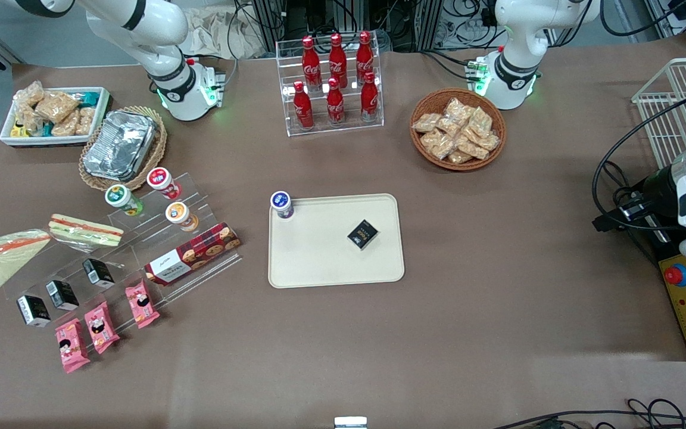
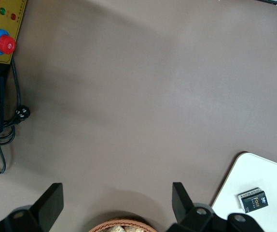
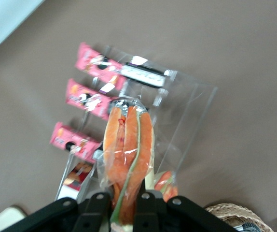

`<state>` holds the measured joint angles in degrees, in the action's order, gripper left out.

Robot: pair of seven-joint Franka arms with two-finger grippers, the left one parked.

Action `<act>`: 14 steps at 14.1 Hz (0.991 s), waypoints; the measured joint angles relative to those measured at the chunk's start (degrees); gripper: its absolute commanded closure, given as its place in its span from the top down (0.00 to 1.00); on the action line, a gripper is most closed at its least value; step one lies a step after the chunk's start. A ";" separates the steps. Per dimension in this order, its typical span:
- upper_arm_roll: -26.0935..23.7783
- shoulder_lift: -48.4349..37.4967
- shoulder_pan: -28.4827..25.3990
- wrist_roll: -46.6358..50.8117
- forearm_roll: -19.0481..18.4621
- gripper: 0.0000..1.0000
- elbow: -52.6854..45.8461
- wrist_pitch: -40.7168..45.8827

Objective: Place sandwich on tray
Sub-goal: 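Carry the held sandwich over the cream tray beside the black box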

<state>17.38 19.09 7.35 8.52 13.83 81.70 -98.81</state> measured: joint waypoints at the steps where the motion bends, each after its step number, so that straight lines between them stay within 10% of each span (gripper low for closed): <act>1: -0.06 -1.22 -1.92 -0.14 -1.09 0.04 -0.32 0.48; 6: -1.81 -5.66 -12.09 -2.36 -5.67 0.04 -0.63 4.59; 14: -25.92 -4.66 -14.02 -19.23 -5.86 0.04 -0.26 4.56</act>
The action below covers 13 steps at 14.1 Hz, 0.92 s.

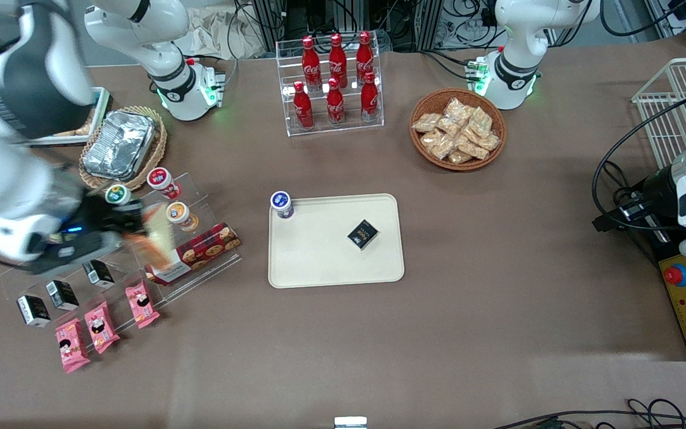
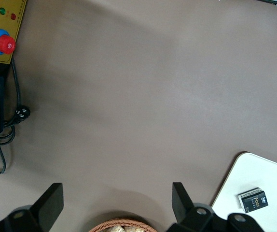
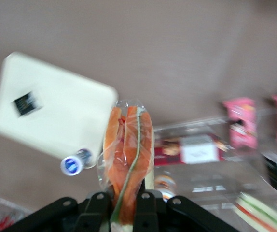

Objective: Place sandwich on tray
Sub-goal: 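Carry the held sandwich over the cream tray beside the black box, then lower the sandwich onto the tray and open the right gripper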

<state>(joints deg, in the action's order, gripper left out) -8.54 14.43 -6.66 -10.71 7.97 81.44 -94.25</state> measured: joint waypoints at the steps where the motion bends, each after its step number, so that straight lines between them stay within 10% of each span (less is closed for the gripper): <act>1: -1.88 1.20 -1.55 -1.53 -0.47 0.04 0.18 -1.58; 13: -2.93 21.02 -24.67 -11.12 -20.16 0.15 3.64 -28.20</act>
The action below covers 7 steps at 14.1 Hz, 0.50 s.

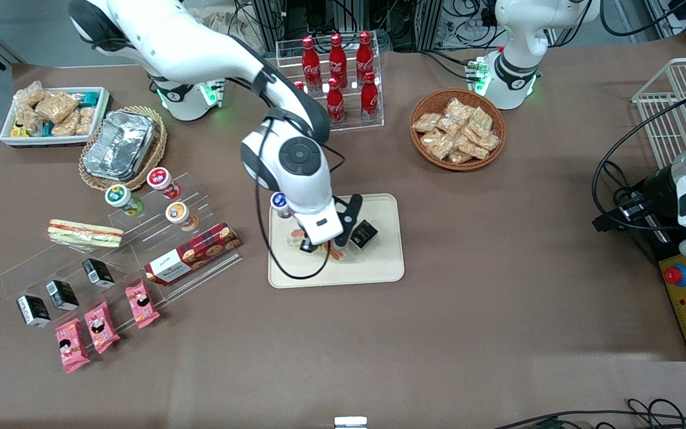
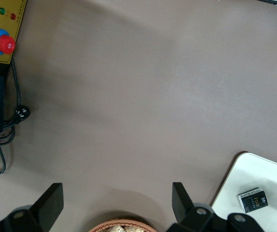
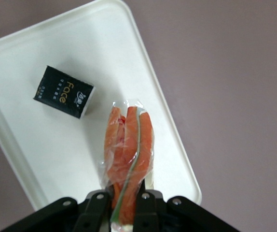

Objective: Place sandwich on tray
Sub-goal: 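Lower the sandwich onto the tray and open the right gripper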

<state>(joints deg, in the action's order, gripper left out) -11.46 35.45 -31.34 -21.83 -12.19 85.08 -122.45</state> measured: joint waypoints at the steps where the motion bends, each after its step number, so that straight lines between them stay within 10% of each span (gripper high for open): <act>1: 0.02 0.85 -0.26 1.10 -0.70 0.16 0.41 -1.12; 4: 0.02 1.40 -0.53 3.55 -2.39 0.61 0.70 -1.78; 5: 0.04 1.40 -0.53 3.82 -2.43 1.00 0.70 -2.07; 7: 0.34 1.40 -0.50 4.04 -2.44 1.00 0.70 -2.96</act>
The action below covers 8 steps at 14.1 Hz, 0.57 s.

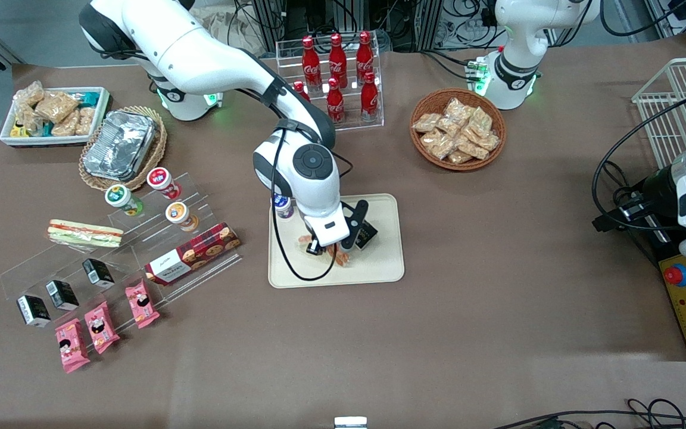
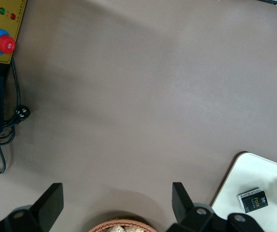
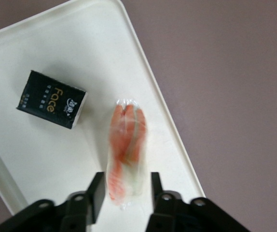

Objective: Place sandwich on tray
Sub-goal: 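Lower the sandwich onto the tray and open the right gripper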

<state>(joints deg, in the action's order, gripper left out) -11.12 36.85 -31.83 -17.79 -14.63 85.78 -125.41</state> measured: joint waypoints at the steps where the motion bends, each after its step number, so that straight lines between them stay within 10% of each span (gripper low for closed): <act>1: 0.12 -0.01 0.07 0.05 0.00 1.00 0.00 -0.16; 8: 0.82 -6.86 2.98 6.69 0.00 1.00 -0.74 7.39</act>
<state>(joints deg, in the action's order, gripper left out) -10.30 29.99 -28.85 -11.10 -14.63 85.03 -118.03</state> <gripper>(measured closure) 0.000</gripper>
